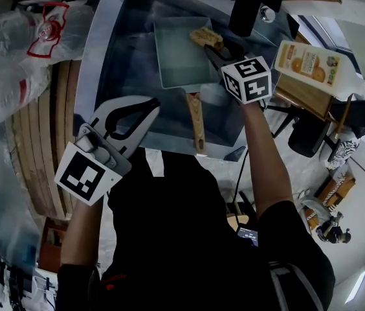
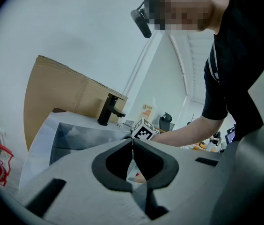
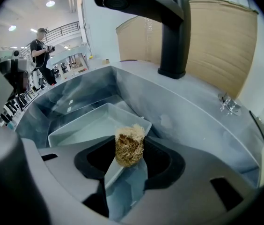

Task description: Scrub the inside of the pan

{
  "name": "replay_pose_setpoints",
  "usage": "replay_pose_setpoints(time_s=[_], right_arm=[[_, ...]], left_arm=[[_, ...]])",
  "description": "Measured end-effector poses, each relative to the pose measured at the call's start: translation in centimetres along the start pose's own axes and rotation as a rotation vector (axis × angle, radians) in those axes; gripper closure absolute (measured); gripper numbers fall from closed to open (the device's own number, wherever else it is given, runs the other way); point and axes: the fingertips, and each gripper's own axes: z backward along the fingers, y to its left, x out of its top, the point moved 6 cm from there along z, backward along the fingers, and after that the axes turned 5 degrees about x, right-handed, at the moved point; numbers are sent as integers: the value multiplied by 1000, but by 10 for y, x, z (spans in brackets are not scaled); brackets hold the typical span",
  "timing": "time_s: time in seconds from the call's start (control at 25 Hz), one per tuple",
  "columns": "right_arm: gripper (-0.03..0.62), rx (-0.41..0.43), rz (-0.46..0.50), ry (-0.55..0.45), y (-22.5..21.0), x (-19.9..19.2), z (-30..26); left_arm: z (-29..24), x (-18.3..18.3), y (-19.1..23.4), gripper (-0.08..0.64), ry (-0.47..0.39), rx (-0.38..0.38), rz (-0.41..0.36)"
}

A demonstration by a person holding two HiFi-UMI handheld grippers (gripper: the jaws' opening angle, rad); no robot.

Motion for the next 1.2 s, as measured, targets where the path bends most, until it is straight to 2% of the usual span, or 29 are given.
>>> replay_pose_setpoints(time_s=[0.24, 0.48, 0.84, 1.2], right_arm=[[407, 14, 4, -27, 10, 5, 2], [407, 61, 38, -49, 36, 21, 1], [407, 124, 74, -25, 71, 26, -14], [407, 135, 80, -9, 80, 21, -18]], left_arm=[[7, 0, -1, 535, -5, 6, -6], [19, 0, 1, 535, -19, 15, -2], [39, -1, 5, 535, -31, 35, -3], [45, -5, 2, 535, -31, 39, -2]])
